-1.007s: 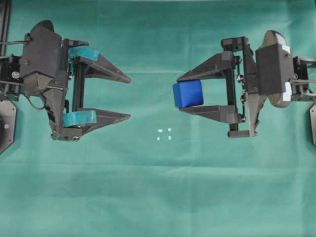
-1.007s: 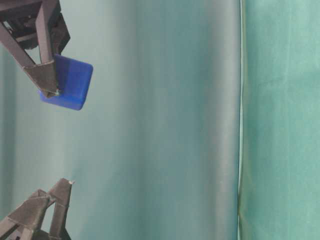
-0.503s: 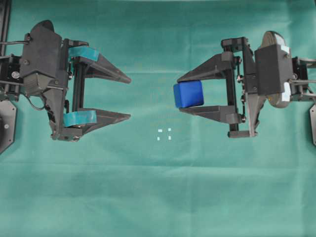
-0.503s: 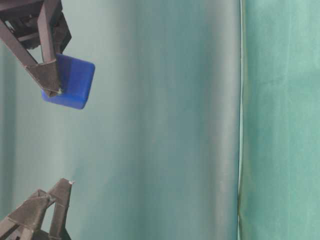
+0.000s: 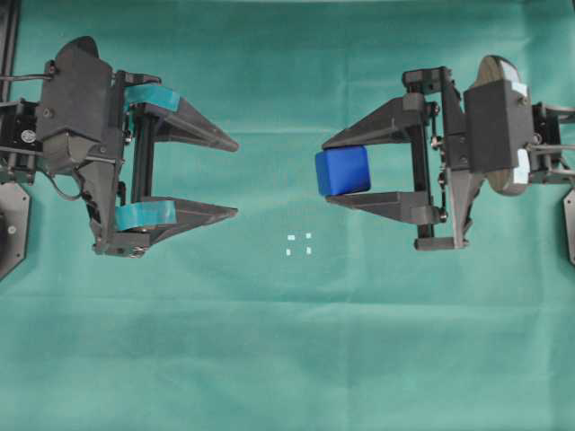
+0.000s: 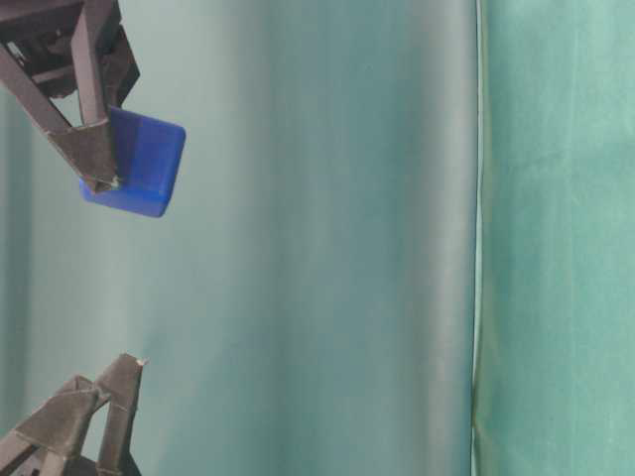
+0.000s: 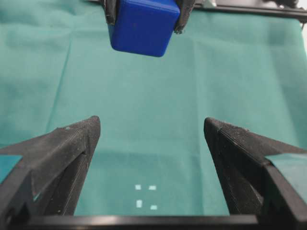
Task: Handover the blue block to the right arm after grasping it with the left arm, then place it in the designated position.
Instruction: 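Rotate the right gripper holding the cube toward the table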
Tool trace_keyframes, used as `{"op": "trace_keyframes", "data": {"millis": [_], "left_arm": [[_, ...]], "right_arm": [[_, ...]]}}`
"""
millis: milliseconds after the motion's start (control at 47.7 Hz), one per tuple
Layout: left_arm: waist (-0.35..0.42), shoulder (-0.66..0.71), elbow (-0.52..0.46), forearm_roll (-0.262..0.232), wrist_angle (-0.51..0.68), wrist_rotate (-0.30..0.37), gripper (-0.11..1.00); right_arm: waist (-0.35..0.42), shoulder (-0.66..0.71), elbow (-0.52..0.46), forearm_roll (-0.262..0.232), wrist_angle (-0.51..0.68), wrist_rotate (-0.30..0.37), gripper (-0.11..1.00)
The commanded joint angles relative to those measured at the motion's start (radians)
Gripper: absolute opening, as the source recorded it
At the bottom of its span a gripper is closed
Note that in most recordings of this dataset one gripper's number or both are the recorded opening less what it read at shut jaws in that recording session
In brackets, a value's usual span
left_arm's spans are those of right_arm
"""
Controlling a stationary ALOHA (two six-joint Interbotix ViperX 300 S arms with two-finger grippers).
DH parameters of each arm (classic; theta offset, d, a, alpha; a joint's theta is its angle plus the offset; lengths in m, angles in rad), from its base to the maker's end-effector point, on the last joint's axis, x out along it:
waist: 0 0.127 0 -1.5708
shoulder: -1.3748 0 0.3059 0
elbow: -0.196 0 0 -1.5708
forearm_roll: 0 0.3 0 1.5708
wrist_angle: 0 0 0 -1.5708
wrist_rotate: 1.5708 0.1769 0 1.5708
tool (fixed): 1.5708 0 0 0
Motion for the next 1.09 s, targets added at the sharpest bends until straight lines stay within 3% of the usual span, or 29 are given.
{"op": "trace_keyframes", "data": {"millis": [0, 356, 881, 1069], "left_arm": [[-0.003, -0.005, -0.020, 0.000, -0.011, -0.002, 1.00], [-0.003, -0.005, -0.021, 0.002, -0.011, -0.002, 1.00], [-0.003, -0.005, -0.021, 0.000, -0.011, -0.002, 1.00], [-0.003, -0.005, -0.020, 0.000, -0.011, -0.002, 1.00]], "right_arm": [[0.002, -0.017, -0.029, 0.003, -0.003, 0.002, 0.56], [0.002, -0.015, -0.034, 0.003, 0.032, 0.008, 0.56], [0.005, -0.008, -0.041, 0.006, 0.295, 0.098, 0.56], [0.005, -0.008, -0.041, 0.006, 0.322, 0.106, 0.56]]}}
